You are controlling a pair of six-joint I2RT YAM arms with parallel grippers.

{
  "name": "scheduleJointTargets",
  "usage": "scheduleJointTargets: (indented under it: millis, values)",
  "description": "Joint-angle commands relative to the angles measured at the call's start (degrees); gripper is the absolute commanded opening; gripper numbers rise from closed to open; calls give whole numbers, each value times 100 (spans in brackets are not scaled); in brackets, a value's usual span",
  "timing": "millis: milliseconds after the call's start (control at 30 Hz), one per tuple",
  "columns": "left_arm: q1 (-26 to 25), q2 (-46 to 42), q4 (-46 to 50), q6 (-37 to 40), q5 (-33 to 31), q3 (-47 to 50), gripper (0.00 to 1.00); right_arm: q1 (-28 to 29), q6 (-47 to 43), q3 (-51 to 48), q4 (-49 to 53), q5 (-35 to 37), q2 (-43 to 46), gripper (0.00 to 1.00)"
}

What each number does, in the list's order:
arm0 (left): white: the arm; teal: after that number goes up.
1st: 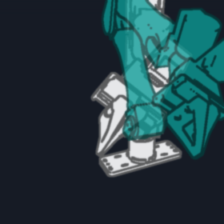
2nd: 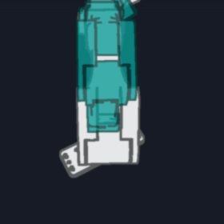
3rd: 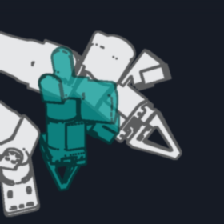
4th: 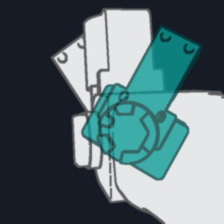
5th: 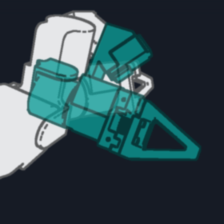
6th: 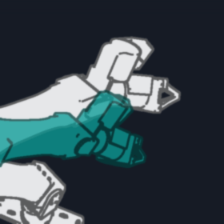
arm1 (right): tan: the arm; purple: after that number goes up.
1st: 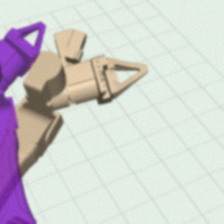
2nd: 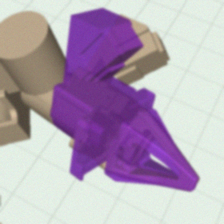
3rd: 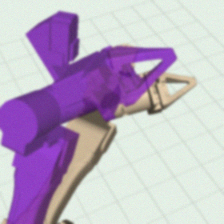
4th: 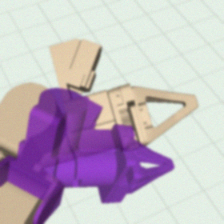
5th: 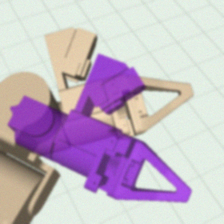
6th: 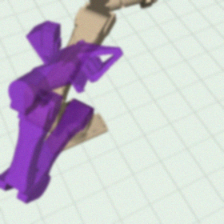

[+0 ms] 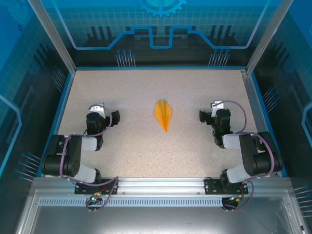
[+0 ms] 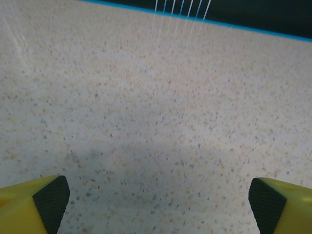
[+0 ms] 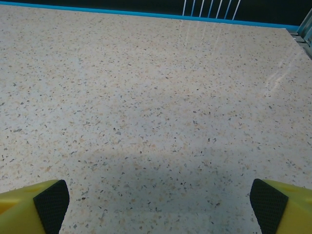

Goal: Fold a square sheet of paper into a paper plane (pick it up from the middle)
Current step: Reset both arms

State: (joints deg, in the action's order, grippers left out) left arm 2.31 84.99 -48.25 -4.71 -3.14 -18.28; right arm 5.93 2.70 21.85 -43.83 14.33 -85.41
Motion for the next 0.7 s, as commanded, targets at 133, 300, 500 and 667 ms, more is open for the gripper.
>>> scheduleJointTargets:
  millis: [133,300,500,667]
  values:
    - [-166,176,44,209,-360,-402,99,-84,-59,117,-213,9,-46,99]
    - [-257,188,241,381,-243,-518,98,-87,-55,118,-220,9,-44,99]
    - [-257,193,299,418,-137,-558,98,-84,-64,118,-213,9,-46,99]
    - [-257,202,336,436,-101,-571,99,-85,-60,119,-213,9,-46,99]
